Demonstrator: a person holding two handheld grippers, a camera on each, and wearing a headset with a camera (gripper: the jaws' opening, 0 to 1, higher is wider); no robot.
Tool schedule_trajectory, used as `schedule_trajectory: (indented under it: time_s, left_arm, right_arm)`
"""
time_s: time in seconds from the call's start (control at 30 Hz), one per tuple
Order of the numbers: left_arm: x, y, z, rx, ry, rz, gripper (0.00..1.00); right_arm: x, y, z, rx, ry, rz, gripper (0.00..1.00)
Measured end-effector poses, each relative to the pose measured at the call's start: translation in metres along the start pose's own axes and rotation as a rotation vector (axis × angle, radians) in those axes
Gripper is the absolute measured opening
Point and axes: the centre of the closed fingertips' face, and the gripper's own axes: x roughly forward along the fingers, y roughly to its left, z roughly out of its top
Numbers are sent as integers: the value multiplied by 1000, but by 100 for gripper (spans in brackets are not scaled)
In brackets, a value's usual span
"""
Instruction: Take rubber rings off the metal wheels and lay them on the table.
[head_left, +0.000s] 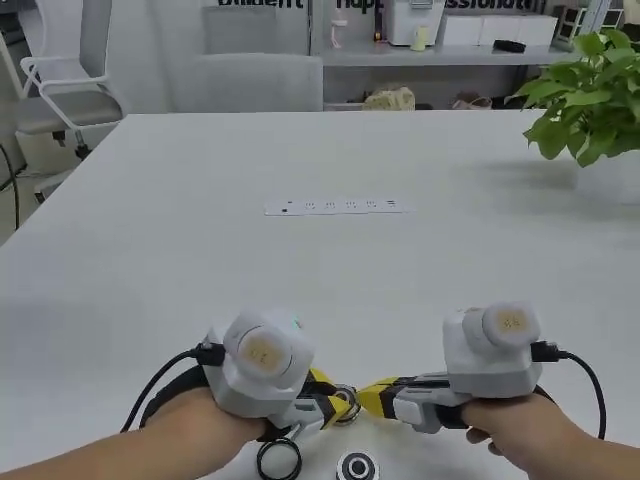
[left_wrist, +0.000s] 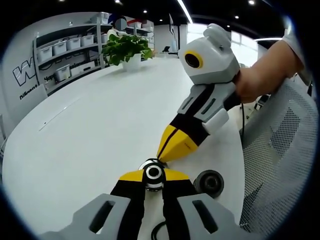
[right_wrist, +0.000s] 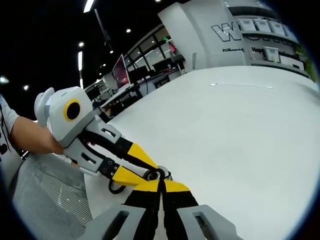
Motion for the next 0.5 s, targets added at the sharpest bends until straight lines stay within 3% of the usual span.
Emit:
schedule_trajectory:
  time_s: [0.37,0.5]
  left_arm:
    - [0,1,0,-3,0,2,7]
    - [0,1,0,-4,-2,3,7]
  right_arm:
    - [2,4,2,-15,-3,16,0]
    - [3,14,6,-28,-20,57,0]
